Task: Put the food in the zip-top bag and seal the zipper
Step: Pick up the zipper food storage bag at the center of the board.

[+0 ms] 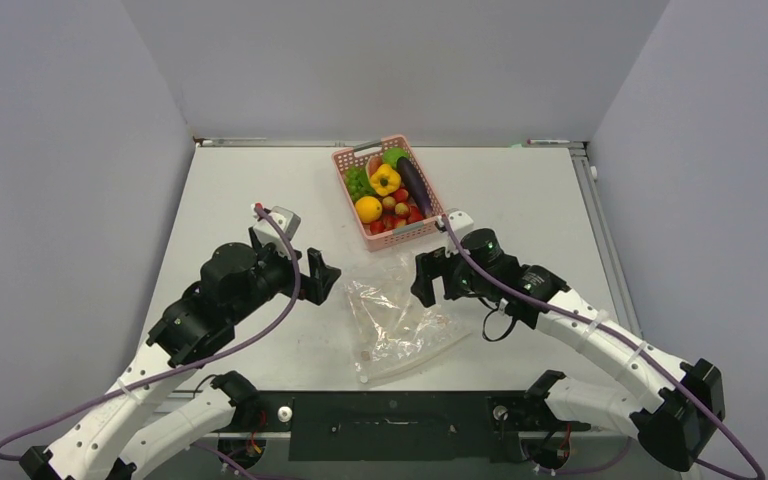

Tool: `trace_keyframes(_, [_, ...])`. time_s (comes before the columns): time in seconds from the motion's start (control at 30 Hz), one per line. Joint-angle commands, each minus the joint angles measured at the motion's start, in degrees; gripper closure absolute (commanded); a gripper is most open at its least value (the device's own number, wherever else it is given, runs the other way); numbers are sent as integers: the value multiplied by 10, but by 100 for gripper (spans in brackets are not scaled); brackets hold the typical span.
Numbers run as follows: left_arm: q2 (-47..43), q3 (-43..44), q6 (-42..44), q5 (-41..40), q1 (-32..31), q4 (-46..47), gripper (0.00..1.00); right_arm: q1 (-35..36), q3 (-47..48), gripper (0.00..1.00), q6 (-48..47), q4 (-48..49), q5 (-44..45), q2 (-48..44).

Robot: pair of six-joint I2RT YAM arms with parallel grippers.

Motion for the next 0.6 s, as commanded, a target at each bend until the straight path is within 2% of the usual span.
trace_keyframes(0.0, [4, 4, 3, 8, 1, 15, 4, 13, -15, 9, 20, 12, -26, -14])
trace_keyframes(0.27, [6, 4, 1, 6, 1, 13, 4, 45, -51, 14, 50, 27, -18, -1])
trace_keyframes(0.57, [11, 5, -2, 9, 1, 11, 4, 130, -68, 15, 114, 21, 38, -9])
